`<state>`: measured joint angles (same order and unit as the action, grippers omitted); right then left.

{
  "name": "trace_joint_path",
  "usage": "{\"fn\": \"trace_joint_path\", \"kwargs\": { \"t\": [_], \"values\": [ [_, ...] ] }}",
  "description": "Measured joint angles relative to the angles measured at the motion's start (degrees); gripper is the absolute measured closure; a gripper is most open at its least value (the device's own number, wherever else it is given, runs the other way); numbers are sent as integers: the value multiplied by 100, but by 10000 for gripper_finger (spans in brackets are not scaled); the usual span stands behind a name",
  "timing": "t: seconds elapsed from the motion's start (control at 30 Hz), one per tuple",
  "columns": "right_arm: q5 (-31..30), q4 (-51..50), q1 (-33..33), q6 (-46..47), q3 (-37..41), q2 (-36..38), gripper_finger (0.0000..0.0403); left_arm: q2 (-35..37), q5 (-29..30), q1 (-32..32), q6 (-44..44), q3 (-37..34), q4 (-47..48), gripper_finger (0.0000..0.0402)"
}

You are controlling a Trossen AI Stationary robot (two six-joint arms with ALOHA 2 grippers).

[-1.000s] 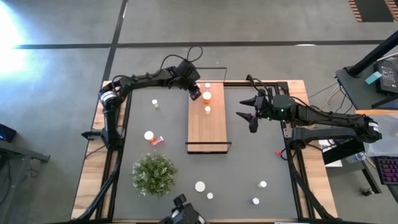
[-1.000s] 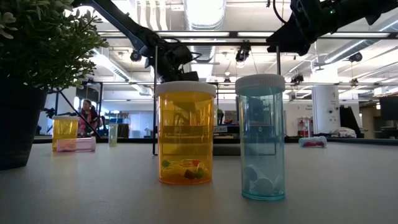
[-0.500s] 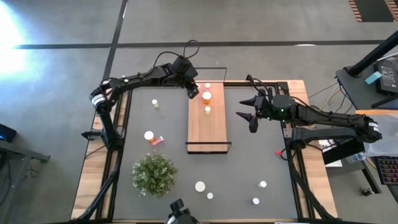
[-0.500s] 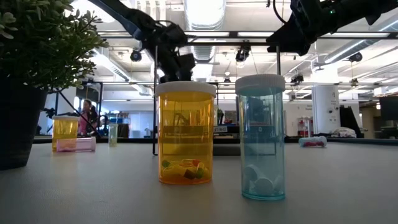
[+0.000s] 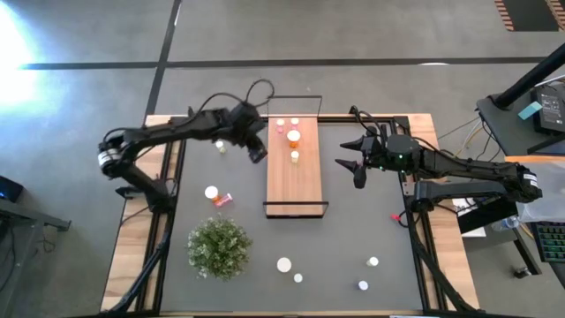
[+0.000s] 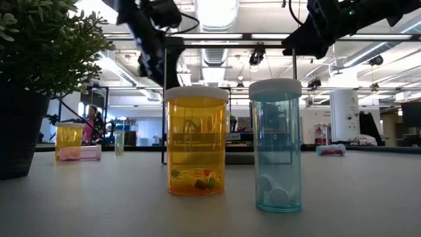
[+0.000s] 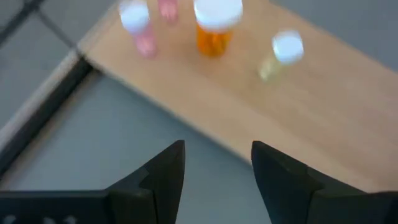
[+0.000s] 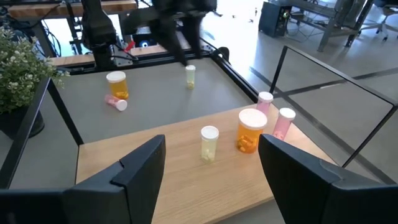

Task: Pick and place medicine bottles onto shelf by color
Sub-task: Put the pink pill bottle on the shelf aligned with the other pink pill bottles

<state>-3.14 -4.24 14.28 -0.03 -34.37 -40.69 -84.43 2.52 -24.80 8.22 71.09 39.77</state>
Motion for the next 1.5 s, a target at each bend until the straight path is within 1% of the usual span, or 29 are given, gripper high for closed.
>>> {"fn": "trace_joint_path", "kwargs": {
  "t": [0.2,0.37,0.5,0.63,0.8,0.87,1.0,1.23,1.5],
  "values": [
    [0,0,0,0,0,-1,154,750,213,447,813,-907,35,232],
    [0,5,0,0,0,0,154,1051,213,619,946,-1519,80,232],
    [0,3,0,0,0,-1,154,1124,158,706,958,-1850,114,232],
    [0,5,0,0,0,-1,154,1109,56,799,966,-1973,186,232],
    [0,3,0,0,0,0,154,1107,-333,991,969,-2148,311,232],
    [0,3,0,0,0,-1,154,1106,-390,1110,992,-2187,464,232],
    [0,3,0,0,0,0,154,1096,-411,1339,959,-2192,776,232],
    [0,3,0,0,0,0,154,1085,-439,1701,598,-2207,785,232],
    [0,3,0,0,0,0,154,635,-434,1812,340,-2227,780,232]
  ]
}}
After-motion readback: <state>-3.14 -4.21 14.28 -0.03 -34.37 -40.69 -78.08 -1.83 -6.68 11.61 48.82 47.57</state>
